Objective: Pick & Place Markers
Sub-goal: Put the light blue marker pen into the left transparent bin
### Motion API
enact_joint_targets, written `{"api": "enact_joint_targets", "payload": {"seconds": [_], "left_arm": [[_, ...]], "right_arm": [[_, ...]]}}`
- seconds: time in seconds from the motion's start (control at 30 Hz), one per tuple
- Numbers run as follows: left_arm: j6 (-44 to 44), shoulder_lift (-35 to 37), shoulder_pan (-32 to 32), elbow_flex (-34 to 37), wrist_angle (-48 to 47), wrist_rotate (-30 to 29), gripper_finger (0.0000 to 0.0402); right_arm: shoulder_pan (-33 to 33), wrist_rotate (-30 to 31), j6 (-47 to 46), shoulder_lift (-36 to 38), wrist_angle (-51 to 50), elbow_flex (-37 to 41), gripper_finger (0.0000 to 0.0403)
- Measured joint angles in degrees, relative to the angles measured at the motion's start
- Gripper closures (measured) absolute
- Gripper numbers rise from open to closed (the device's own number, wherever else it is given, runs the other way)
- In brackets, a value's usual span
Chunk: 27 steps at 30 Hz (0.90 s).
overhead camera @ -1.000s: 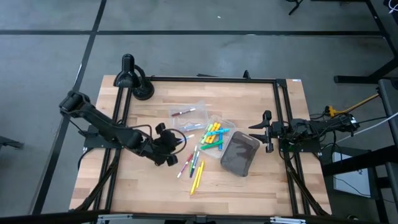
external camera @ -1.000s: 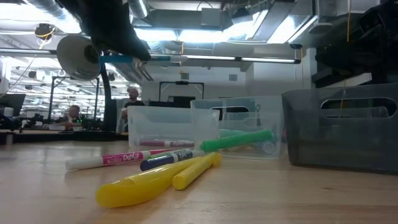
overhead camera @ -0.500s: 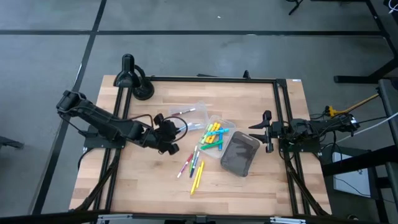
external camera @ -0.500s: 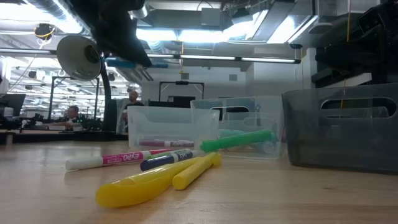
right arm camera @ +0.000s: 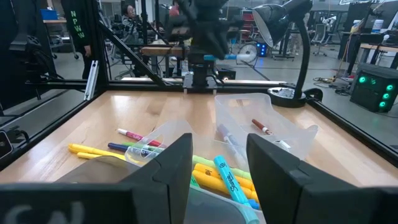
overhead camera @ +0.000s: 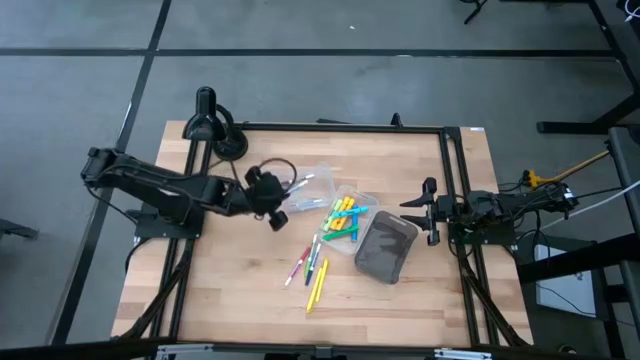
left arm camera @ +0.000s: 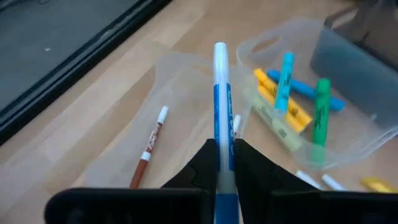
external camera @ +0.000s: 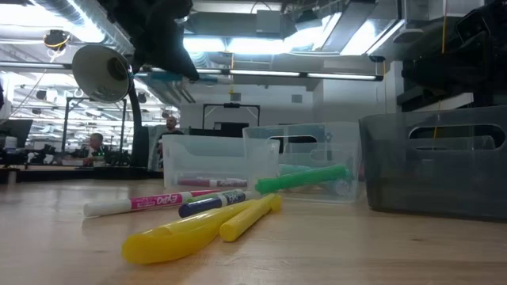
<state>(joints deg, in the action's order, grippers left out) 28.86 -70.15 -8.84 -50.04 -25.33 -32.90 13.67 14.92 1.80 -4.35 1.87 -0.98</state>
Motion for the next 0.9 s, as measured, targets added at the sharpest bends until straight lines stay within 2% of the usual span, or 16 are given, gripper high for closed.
{"api": "enact_joint_targets", "payload": {"seconds": [0.23, 0.4, 0.67, 0.9], "left_arm": [[-1.74, 5.88, 4.09, 0.00, 0.17, 3.48, 0.0373], [-1.73, 7.49, 6.32, 0.00, 0.05, 4.63, 0.0373], [-2.65, 5.50, 7.94, 0.00, 0.24, 3.12, 0.0373], [-6.65, -0.17, 7.94, 0.00, 4.11, 0.55, 0.0373]], "right_arm": [[0.01, 0.00, 0.00, 0.00, 0.00, 0.01, 0.0251], [0.02, 0.00, 0.00, -0.01, 0.00, -0.01, 0.0251], [0.02, 0.00, 0.00, 0.01, 0.00, 0.01, 0.0251], [0.00, 0.00, 0.00, -0.01, 0.00, 0.01, 0.0251]]}}
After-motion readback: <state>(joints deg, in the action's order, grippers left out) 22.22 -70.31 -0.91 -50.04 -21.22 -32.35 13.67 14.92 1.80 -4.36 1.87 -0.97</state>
